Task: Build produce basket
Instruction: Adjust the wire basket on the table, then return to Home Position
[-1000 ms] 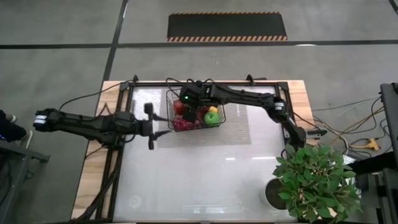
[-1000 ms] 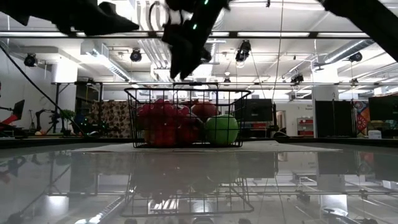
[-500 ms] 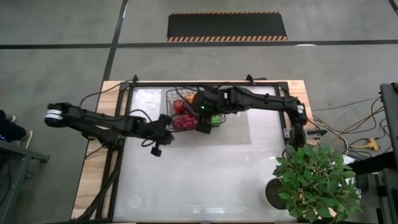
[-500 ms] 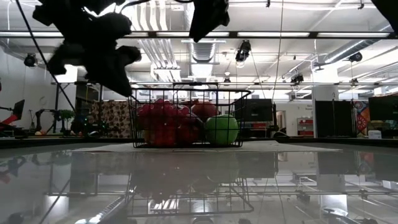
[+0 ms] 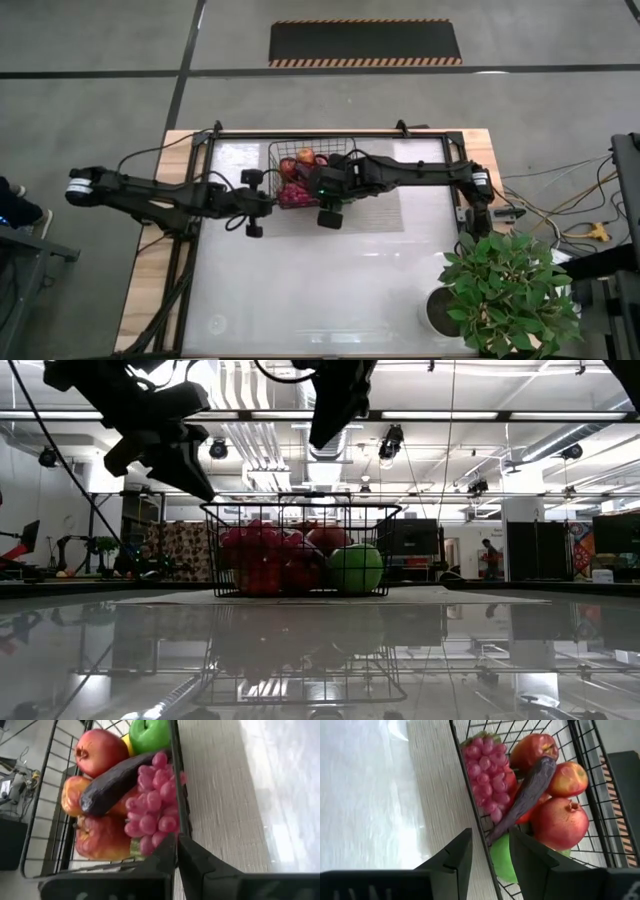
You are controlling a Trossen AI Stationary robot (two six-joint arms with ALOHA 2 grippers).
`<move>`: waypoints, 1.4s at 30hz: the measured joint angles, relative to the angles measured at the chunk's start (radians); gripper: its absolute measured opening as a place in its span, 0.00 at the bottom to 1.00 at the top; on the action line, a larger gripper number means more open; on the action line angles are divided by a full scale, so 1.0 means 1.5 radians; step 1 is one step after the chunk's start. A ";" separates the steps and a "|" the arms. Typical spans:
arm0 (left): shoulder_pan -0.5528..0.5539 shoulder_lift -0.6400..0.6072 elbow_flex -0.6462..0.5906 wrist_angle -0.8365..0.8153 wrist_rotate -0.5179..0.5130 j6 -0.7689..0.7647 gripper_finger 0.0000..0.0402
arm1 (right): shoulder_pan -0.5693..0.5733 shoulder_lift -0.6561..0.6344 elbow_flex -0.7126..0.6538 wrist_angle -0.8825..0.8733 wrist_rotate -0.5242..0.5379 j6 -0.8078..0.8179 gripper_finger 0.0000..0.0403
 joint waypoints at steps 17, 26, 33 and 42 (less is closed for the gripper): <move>-0.005 -0.002 -0.038 0.024 0.157 0.042 0.00 | 0.001 -0.001 -0.011 0.005 0.000 -0.008 0.28; 0.014 0.045 -0.023 0.025 -0.016 0.051 0.00 | 0.001 -0.001 -0.013 0.006 0.000 -0.006 0.27; 0.014 0.034 -0.023 0.007 -0.003 0.034 0.00 | 0.002 -0.001 -0.023 0.009 0.000 -0.010 0.27; -0.006 -0.072 -0.037 0.054 0.228 0.093 0.00 | 0.046 -0.067 -0.184 0.231 -0.003 -0.131 0.23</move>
